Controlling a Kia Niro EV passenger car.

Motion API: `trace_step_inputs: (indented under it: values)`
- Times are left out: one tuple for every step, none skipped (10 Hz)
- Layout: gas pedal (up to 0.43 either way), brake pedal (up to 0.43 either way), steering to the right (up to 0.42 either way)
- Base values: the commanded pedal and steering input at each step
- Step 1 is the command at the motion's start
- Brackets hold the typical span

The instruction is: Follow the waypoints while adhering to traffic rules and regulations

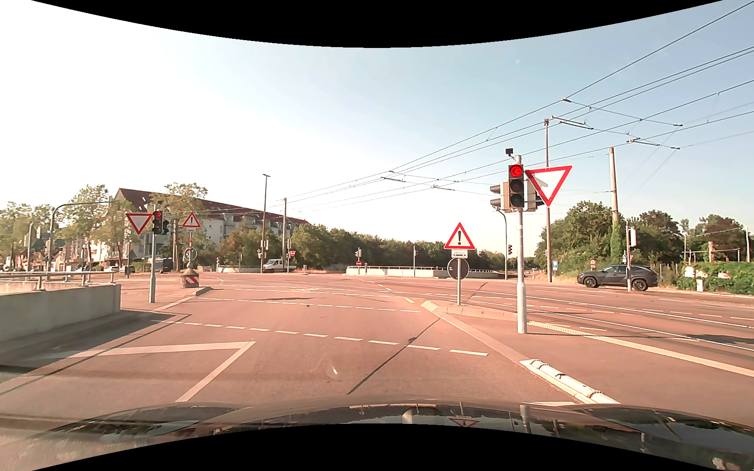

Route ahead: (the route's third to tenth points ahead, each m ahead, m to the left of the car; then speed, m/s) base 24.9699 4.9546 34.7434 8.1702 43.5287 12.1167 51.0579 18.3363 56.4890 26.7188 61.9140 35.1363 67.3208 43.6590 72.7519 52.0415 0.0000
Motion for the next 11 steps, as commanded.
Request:
trace_step_inputs:
  values:
    - [0.0,0.232,-0.082]
    - [0.0,0.232,-0.082]
    - [0.0,0.232,-0.082]
    - [0.0,0.232,-0.082]
    - [0.0,0.232,-0.082]
    - [0.0,0.232,-0.082]
    - [0.0,0.232,-0.082]
    - [0.0,0.232,-0.082]
    - [0.0,0.232,-0.082]
    - [0.0,0.232,-0.082]
    - [0.0,0.226,-0.082]
